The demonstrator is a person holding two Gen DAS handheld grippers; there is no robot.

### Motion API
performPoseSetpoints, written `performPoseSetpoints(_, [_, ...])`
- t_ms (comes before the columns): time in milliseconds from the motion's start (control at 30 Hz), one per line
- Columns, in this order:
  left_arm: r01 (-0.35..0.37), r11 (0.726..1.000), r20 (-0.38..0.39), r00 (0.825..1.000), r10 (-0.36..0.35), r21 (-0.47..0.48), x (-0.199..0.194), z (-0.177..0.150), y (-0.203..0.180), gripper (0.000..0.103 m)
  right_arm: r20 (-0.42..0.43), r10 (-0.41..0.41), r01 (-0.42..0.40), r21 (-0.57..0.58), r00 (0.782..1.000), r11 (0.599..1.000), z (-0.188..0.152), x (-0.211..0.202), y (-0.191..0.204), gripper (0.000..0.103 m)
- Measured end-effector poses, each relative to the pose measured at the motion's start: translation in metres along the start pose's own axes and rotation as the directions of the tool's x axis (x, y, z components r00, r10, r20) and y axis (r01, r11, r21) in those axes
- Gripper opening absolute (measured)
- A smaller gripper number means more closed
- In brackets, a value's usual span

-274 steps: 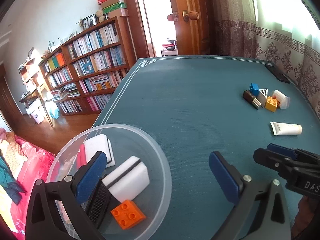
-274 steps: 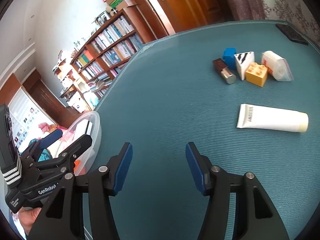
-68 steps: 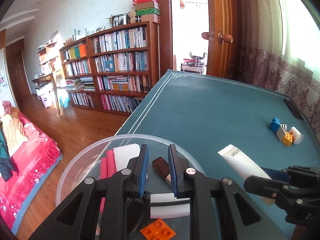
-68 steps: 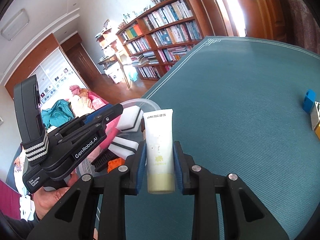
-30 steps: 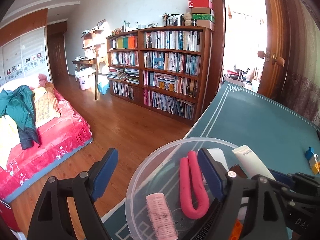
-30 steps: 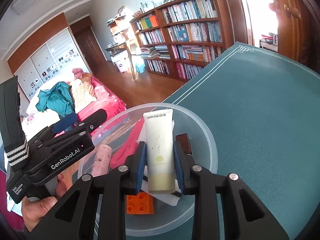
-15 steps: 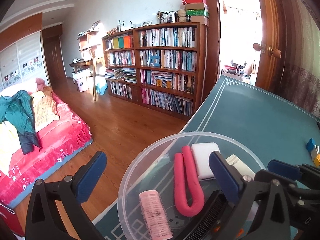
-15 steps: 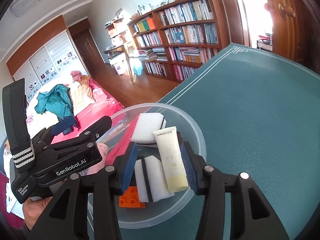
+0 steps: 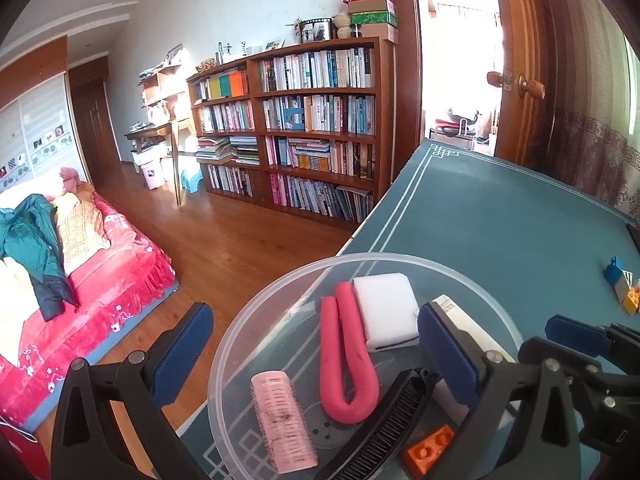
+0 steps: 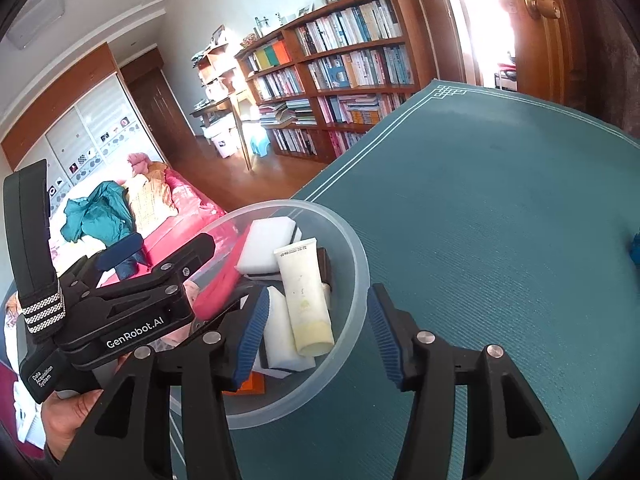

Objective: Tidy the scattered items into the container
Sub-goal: 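Move both grippers back from the bowl to the remaining items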

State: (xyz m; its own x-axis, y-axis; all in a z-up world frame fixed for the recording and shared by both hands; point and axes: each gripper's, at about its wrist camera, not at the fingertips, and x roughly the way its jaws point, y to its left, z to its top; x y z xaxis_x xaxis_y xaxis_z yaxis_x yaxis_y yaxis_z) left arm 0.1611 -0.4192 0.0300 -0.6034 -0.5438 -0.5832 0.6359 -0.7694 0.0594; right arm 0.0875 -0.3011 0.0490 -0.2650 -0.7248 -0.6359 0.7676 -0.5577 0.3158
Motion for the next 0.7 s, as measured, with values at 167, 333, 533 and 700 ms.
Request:
performPoseSetpoints(167, [0.014, 1.0, -0.007, 1.0, -0.014, 0.021, -0.001, -0.001, -0.008, 0.103, 0.002, -0.013, 0.013, 0.019, 1.0, 1.0, -0.004, -0.004, -0.006, 0.055])
performPoseSetpoints(333, [0.024, 0.998, -0.011, 1.0, -0.024, 0.053, -0.003, -0.003, -0.019, 0.103, 0.007, -0.024, 0.024, 0.046, 1.0, 0.999, -0.006, -0.008, -0.014, 0.055])
performPoseSetpoints(533, [0.032, 0.995, -0.01, 0.999, -0.032, 0.089, -0.007, -0.004, -0.031, 0.103, 0.013, -0.034, 0.033, 0.077, 0.999, 0.996, -0.008, -0.013, -0.024, 0.055])
performPoseSetpoints(700, [0.041, 0.993, -0.013, 0.999, -0.04, 0.114, -0.009, -0.005, -0.042, 0.103, 0.018, -0.044, 0.043, 0.094, 0.999, 0.995, -0.011, -0.018, -0.031, 0.055])
